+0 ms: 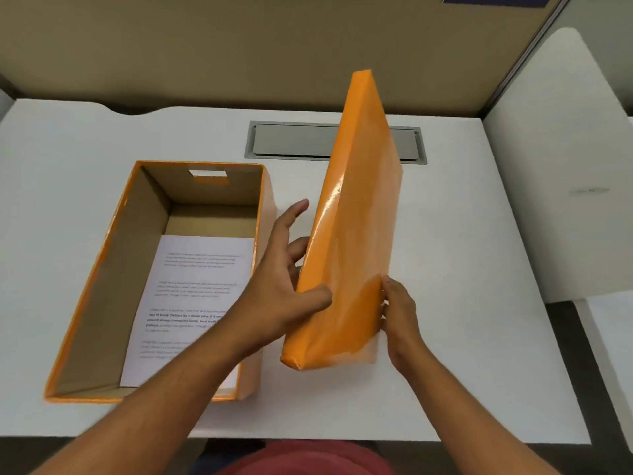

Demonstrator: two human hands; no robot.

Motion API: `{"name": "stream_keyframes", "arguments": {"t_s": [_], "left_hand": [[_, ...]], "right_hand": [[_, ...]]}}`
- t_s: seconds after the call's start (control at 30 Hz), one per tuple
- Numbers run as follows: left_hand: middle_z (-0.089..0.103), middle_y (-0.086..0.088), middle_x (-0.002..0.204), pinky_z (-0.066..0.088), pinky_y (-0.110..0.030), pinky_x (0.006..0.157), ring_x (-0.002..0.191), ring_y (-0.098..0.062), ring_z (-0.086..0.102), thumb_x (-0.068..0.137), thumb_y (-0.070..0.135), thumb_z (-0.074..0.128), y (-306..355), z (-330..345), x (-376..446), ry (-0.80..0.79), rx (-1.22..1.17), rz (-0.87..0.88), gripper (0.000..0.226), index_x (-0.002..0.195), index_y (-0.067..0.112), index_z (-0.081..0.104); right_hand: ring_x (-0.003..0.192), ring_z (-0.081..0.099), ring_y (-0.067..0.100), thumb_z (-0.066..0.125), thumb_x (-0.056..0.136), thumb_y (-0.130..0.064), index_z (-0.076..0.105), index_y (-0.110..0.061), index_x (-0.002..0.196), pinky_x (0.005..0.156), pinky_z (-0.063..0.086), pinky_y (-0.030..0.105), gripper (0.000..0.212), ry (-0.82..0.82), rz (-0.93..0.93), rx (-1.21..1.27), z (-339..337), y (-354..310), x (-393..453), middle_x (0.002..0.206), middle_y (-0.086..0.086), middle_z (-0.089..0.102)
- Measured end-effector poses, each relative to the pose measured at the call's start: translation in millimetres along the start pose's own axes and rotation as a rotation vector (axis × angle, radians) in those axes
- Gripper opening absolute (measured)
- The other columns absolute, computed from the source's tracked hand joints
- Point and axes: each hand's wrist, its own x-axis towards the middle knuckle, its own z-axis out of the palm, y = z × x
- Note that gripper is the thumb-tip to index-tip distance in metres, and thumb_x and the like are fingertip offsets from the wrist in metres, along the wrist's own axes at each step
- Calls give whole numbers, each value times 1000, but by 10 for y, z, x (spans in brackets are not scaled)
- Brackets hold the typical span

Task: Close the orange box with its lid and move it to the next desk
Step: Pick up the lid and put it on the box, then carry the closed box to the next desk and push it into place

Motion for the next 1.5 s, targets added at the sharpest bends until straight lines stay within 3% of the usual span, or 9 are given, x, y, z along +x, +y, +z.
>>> {"name": "stream_keyframes", "arguments": {"t_s": [0.1,0.3,0.47,0.7,0.83,1.07,1.23,1.37,1.5], "left_hand": [[59,20,144,62,-43,96,124,-14,68,69,46,84,-4,-478,-105,74,-14,11,91,143,59,33],[71,9,122,61,-35,86,105,-10,71,84,54,74,-240,-1566,-387,540,104,22,47,125,32,65],[69,20,104,53,-28,74,93,-7,68,89,59,73,-713,-2314,-674,748,137,-41,36,115,34,68],[68,23,99,50,-25,70,90,-4,67,91,57,72,-1395,-2641,-833,730,103,-112,40,119,28,73],[72,11,104,49,-22,67,87,-4,68,93,52,71,-1588,-2614,-830,703,90,-94,44,125,21,74],[68,7,115,47,-21,70,90,-6,65,96,51,69,-1677,-2593,-816,678,113,-55,43,126,20,71],[67,5,120,46,-20,72,95,-14,65,99,51,64,-1803,-2591,-896,657,139,-68,47,131,17,68],[65,6,119,44,-19,70,89,-3,62,100,48,63,-1789,-2537,-909,648,157,-54,43,130,17,66],[62,6,120,45,-21,71,90,-10,62,102,47,61,-1759,-2516,-890,628,189,-49,41,129,17,62]], "right_hand": [[108,63,11,47,104,-51,57,-38,126,81,52,32,27,67,-177,-19,157,-148,-215,124,-11,65],[101,62,4,59,99,-50,55,-33,138,75,51,28,43,106,-362,-103,848,-370,-864,123,-12,62],[96,59,-6,61,97,-51,51,-42,132,70,44,17,38,46,-454,-234,1549,-258,-1348,112,-35,54],[99,54,-10,60,100,-46,50,-42,135,72,39,13,37,117,-490,-357,1937,-7,-1561,122,-21,51],[98,55,-1,57,102,-45,51,-32,144,73,37,12,45,175,-489,-445,1948,102,-1580,127,-18,47],[111,50,7,48,104,-47,48,-28,147,89,40,26,46,216,-520,-546,1974,215,-1655,132,-13,42],[112,48,8,41,107,-45,46,-24,147,91,39,23,45,208,-573,-707,2042,230,-1677,143,2,44],[109,48,5,40,107,-46,46,-25,148,82,32,9,46,217,-558,-714,2008,240,-1637,143,2,46],[112,48,7,42,107,-45,45,-22,153,93,40,28,51,222,-529,-680,1979,267,-1600,145,4,49]]}}
